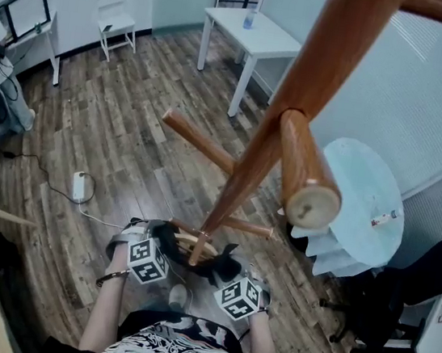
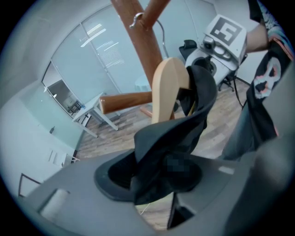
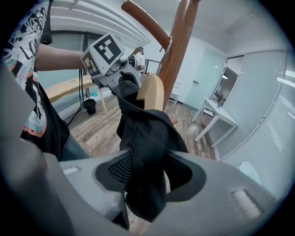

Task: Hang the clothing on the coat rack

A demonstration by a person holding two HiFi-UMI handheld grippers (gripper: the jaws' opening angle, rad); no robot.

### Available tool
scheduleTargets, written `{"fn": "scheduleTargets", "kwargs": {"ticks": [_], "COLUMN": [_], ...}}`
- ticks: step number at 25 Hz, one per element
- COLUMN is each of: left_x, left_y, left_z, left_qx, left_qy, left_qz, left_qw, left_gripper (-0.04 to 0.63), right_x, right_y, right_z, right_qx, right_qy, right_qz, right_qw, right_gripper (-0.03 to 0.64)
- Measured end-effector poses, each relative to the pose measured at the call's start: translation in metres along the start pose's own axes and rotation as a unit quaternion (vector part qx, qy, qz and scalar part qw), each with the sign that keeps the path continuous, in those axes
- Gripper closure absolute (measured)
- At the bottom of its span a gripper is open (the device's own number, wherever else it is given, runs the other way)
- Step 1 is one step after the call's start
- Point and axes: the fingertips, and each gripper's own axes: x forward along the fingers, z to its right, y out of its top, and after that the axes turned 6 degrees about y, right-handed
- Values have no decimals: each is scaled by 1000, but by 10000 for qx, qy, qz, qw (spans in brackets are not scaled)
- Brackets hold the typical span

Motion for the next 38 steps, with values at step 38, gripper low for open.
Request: {"fn": "scheduleTargets", "kwargs": {"ticks": [38], "left_x": [-78], "left_y": [1], "left_z": [11], "left_qx": [-236], "left_qy": [401], "left_qz": [752], "left_qw": [9961], "left_gripper": [473], "right_x": [-48], "right_y": [21], "right_z": [-43], "right_qx": [748], "right_qy": [-686], "right_qz": [460], "right_qw": [9938], "right_gripper": [399]}}
